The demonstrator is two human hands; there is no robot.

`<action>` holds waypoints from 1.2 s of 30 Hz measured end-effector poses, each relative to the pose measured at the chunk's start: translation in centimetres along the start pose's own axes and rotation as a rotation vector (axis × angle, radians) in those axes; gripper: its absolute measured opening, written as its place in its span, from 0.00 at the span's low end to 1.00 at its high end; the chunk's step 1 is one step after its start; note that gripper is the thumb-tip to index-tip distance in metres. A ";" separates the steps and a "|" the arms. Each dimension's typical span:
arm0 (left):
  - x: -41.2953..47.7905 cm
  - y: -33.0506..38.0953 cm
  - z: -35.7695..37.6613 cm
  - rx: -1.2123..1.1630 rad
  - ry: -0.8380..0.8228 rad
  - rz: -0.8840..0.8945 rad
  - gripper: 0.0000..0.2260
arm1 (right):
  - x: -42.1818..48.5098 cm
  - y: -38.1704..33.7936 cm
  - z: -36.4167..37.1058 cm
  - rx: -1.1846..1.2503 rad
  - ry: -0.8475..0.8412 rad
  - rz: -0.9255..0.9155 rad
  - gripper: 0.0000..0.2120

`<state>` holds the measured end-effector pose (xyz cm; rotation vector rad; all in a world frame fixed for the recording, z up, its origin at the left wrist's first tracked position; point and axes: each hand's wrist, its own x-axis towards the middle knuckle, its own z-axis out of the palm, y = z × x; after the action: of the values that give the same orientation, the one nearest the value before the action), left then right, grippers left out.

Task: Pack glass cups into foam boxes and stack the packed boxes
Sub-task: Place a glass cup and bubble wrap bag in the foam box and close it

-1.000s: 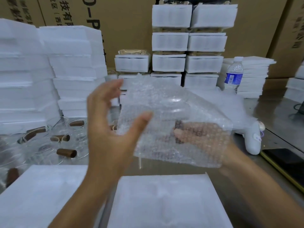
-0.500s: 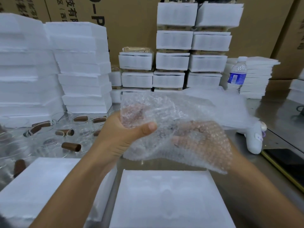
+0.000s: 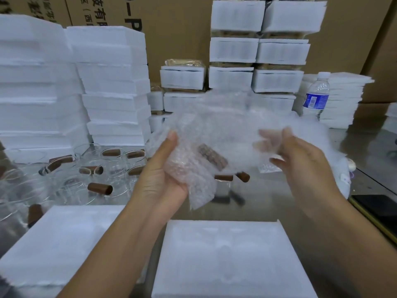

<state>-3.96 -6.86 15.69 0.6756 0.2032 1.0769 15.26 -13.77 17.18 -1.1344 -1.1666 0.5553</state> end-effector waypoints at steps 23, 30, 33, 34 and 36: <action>0.2 -0.1 -0.6 -0.038 -0.008 -0.252 0.29 | 0.1 0.0 -0.3 0.152 0.056 -0.122 0.05; 0.1 0.0 -0.7 -0.045 -0.109 -0.289 0.30 | 0.2 -0.1 -0.6 0.304 0.113 -0.103 0.07; 0.1 -0.1 -0.7 -0.066 -0.114 -0.282 0.32 | 0.4 0.0 -0.9 0.353 0.050 -0.113 0.10; 0.1 -0.2 -0.6 -0.070 -0.104 -0.259 0.31 | 0.4 0.1 -0.9 0.353 0.010 -0.110 0.14; 0.2 -0.4 -0.6 -0.057 -0.067 -0.163 0.29 | 0.3 0.3 -0.3 0.320 -0.008 -0.080 0.20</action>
<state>-3.82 -6.60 15.03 0.6315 0.1662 0.8995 15.71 -13.53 17.00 -0.8088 -1.0799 0.6591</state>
